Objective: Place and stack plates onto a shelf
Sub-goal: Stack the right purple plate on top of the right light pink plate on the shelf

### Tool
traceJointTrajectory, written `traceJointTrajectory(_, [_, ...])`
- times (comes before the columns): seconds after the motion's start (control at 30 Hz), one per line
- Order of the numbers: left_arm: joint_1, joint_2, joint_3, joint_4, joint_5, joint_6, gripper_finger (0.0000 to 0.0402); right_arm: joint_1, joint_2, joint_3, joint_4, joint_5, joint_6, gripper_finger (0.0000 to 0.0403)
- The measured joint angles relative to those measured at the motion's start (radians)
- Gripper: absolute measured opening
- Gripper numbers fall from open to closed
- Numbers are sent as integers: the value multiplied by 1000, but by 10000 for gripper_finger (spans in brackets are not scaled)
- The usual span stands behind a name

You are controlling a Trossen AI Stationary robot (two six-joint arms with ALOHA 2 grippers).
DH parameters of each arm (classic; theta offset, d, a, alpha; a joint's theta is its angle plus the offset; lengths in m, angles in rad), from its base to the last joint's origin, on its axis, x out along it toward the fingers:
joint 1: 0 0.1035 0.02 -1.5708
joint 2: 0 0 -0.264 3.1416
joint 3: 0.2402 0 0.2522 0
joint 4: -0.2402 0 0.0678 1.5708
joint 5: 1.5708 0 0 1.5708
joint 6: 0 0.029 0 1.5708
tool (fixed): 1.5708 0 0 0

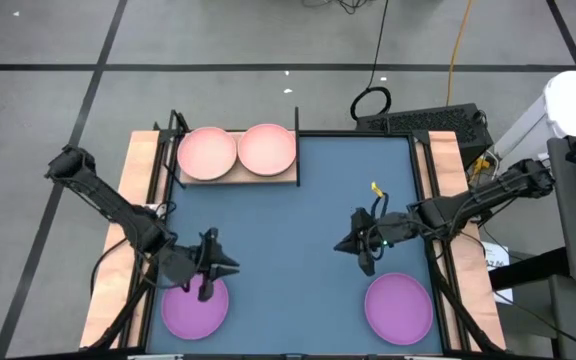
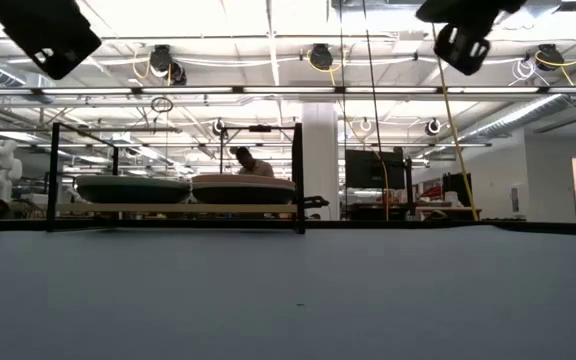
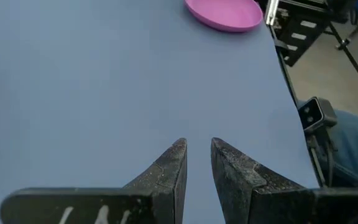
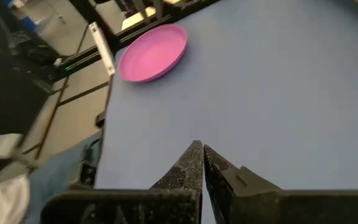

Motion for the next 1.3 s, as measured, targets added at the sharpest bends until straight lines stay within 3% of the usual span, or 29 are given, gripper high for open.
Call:
traceJointTrajectory(0.4, [-57,77,0,8,-115,-163,78,295,165,8,-114,45,420,0])
traceJointTrajectory(0.63, [-58,94,0,51,-118,-193,78,403,356,184,-286,65,504,0])
traceJointTrajectory(0.87, [-76,94,0,62,-128,-190,78,481,510,372,-469,-67,591,8])
traceJointTrajectory(1.07, [-82,94,0,62,-154,-168,78,509,598,393,-499,-197,748,57])
traceJointTrajectory(1.3, [-82,94,0,61,-155,-140,78,499,661,393,-499,-222,822,107])
